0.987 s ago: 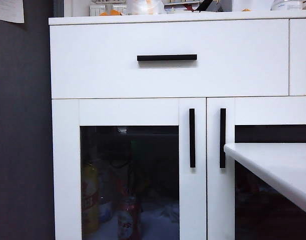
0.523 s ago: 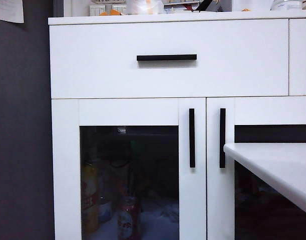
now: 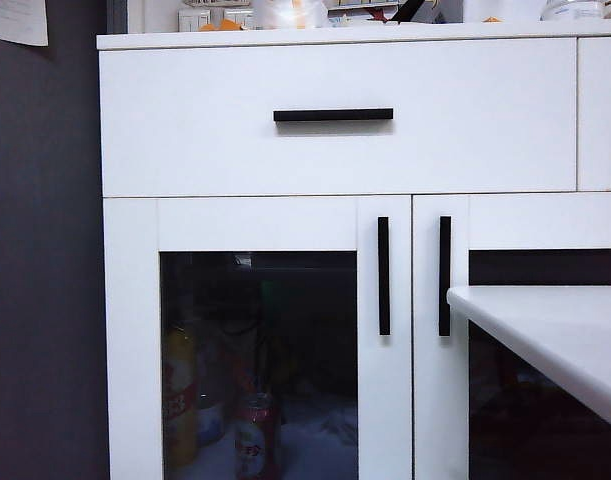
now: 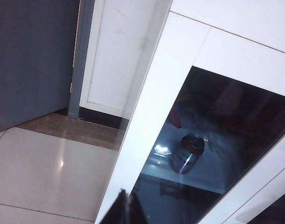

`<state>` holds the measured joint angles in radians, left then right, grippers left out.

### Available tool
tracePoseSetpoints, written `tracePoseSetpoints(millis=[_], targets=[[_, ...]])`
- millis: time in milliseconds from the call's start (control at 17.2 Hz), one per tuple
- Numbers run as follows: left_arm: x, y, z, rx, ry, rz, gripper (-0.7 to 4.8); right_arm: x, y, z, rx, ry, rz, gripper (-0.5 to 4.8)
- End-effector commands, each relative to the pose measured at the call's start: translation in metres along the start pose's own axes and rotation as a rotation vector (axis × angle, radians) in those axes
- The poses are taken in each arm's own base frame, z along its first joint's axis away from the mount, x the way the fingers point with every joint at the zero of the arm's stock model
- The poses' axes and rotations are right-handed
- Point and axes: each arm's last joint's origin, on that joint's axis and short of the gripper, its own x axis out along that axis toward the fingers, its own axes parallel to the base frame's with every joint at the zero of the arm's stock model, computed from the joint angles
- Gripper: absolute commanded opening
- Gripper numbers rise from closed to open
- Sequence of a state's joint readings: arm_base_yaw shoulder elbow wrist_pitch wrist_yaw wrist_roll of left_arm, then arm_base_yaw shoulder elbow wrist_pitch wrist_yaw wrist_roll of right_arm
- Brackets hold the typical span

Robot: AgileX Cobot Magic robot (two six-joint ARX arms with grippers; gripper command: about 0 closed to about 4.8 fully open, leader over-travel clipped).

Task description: Open the left door of the white cabinet, pick up a can of beverage from the table on the right, place it inside the cabinet, and finally close the cabinet door.

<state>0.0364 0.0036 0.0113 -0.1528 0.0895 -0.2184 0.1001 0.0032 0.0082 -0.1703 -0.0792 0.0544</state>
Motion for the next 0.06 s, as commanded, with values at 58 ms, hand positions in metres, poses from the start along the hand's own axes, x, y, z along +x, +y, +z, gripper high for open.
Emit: tracePoseSetpoints(millis=[58], targets=[[0.0002, 0.0, 0.0003, 0.002, -0.007, -0.002, -0.05, 0.0003, -0.0001, 0.0006, 0.0, -0.014, -0.001, -0.01]])
